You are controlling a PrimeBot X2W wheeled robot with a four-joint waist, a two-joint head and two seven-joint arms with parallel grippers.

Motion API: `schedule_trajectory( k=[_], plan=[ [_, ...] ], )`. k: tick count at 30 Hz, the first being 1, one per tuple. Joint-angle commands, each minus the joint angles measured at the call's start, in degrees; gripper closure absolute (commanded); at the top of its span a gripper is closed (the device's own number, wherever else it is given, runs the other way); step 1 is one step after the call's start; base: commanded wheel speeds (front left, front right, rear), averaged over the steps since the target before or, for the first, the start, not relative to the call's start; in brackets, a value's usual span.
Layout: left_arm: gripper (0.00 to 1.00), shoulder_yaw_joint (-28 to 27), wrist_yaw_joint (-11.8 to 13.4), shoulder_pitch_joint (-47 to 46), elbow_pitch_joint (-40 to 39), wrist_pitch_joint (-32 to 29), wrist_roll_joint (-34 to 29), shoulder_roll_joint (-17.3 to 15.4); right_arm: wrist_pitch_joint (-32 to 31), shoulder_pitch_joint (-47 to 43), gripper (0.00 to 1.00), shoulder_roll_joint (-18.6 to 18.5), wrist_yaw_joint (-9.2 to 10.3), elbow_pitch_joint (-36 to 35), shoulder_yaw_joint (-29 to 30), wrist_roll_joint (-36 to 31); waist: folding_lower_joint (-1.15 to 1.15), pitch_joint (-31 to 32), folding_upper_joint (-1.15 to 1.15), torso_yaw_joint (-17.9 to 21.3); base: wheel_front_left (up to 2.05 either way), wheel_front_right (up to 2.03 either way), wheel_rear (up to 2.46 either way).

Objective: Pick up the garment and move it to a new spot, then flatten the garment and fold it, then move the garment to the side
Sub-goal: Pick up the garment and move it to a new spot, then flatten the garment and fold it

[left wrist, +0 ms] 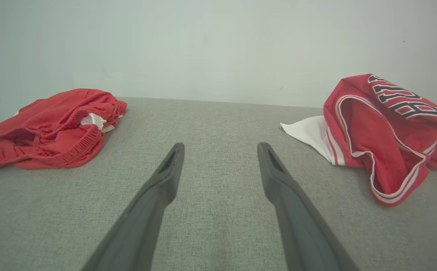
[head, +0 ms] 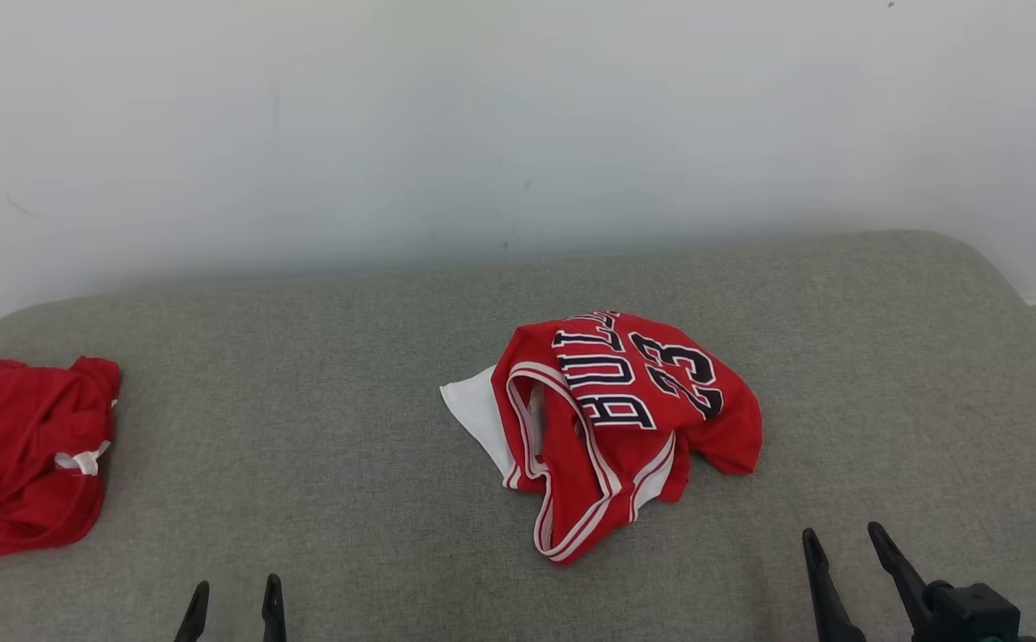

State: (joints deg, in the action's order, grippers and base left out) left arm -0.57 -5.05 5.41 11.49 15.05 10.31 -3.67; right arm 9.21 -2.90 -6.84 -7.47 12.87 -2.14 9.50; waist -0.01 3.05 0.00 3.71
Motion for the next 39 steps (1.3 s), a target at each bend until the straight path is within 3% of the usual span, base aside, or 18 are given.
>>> schedule_trajectory(
  k=[1,19,25,32,39],
  plan=[
    [0.0,-0.2,-0.3,1.0,-0.2,0.2,-0.2,0.3,0.4,-0.8,0.0,-0.3,-0.05,0.2,0.3,0.2,0.01,0.4,0.0,-0.6,0.0,0.0,0.0],
    [0.0,-0.8,-1.6,-0.5,0.7,0.2,-0.5,0.8,0.5,0.1,0.0,1.4,-0.05,0.9,0.3,0.0,0.01,-0.4,0.0,-0.5,0.0,0.0,0.0],
    [0.0,-0.8,-1.7,-1.0,1.0,0.2,-0.5,0.8,-1.2,4.7,0.0,2.0,-0.05,2.0,-4.7,0.9,0.01,-1.1,0.0,-0.4,0.0,0.0,0.0],
    [0.0,0.5,-1.1,-2.3,1.1,0.2,0.8,0.8,-6.4,13.9,0.0,3.4,-0.05,8.8,-10.9,0.7,0.01,-2.7,0.0,-2.5,0.0,0.0,0.0],
    [0.0,2.9,-0.8,-3.4,0.9,0.2,1.4,0.8,-9.7,21.9,0.0,4.0,-0.05,19.7,-11.2,0.0,0.01,-4.5,0.0,-6.6,0.0,0.0,0.0]
  ],
)
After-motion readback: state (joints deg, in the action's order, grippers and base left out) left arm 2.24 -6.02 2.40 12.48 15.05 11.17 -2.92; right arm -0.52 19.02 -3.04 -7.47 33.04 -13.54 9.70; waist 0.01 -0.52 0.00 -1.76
